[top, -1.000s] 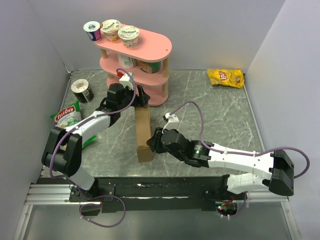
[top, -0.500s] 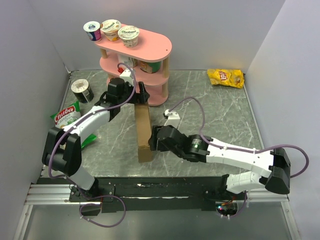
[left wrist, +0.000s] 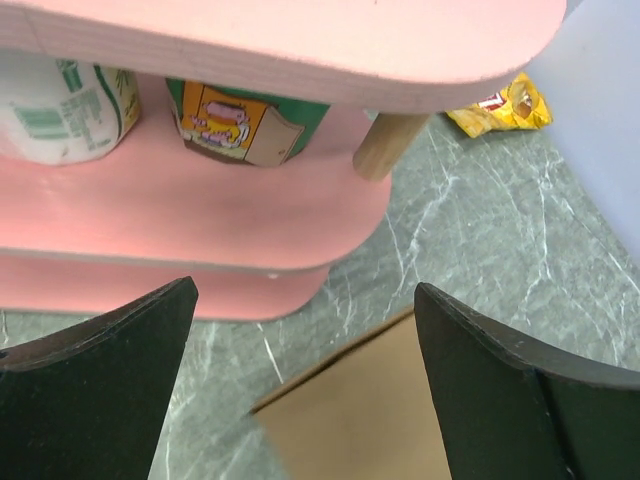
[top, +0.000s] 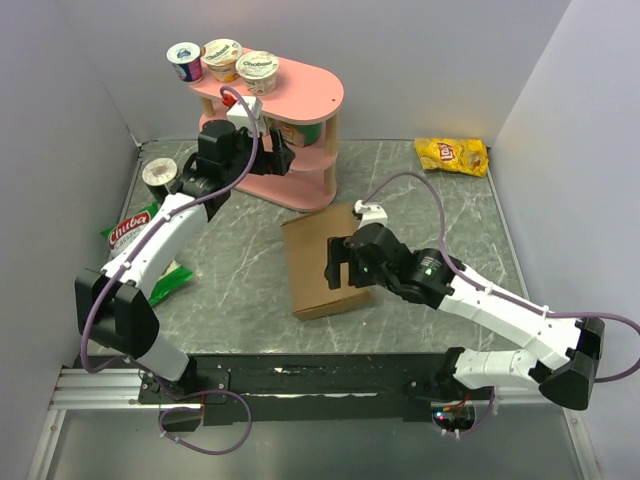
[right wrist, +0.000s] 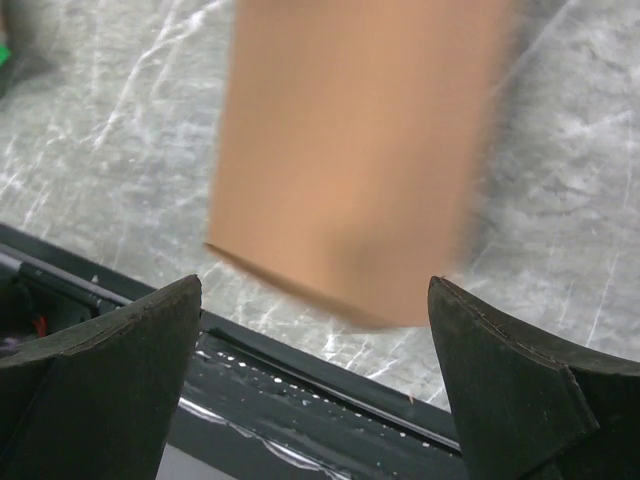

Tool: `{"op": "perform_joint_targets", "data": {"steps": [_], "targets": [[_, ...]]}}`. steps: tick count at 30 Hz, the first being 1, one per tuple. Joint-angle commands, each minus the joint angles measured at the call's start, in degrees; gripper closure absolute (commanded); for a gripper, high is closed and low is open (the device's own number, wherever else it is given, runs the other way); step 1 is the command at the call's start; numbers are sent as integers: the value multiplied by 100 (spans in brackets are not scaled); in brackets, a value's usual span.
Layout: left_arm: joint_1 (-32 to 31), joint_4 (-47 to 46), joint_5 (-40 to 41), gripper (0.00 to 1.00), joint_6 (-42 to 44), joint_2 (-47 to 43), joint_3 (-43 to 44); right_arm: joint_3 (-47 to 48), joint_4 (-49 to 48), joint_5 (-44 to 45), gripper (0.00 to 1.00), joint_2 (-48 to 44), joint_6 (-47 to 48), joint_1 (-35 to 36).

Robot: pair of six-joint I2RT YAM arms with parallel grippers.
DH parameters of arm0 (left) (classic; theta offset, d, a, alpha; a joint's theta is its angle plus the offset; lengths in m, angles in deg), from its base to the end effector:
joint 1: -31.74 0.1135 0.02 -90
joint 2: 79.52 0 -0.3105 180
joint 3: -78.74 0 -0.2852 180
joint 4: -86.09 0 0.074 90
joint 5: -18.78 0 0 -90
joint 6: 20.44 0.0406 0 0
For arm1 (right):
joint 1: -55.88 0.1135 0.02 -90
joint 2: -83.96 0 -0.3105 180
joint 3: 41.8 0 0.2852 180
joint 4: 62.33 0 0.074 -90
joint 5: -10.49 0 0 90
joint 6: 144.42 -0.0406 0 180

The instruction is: Fold the paper box

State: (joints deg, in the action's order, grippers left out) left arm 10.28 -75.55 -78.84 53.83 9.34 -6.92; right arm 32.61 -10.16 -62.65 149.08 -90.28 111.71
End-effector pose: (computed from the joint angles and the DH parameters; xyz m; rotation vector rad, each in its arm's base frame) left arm 0.3788 -0.1547 0.4257 0.1884 1.8220 -0.5804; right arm 0.1521 0.2031 0.3644 -0.2551 2.3152 0.4872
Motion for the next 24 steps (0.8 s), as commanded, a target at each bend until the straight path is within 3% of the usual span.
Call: {"op": "perform_joint_targets", "data": {"steps": [1,7,16,21,24], "targets": [[71,240,102,4,-27,-404,-150,567,-311,-323,0,184,491,-116],[194,108,155,4,-404,-782,-1230,507,-636,-894,0,519,641,-844],[212,-1122,-618,3,-1599,-1529,-3568,-862,-1707,-2274,0,335,1019,-2225],[360,-1202,135,4,-1899,-2467,-4079,-1549,-2525,-3125,0,-78,1248,-3498],[913,-956,296,4,-2083,-2977,-4132,-1779,-2913,-3268,0,-333,1423,-4235]]}}
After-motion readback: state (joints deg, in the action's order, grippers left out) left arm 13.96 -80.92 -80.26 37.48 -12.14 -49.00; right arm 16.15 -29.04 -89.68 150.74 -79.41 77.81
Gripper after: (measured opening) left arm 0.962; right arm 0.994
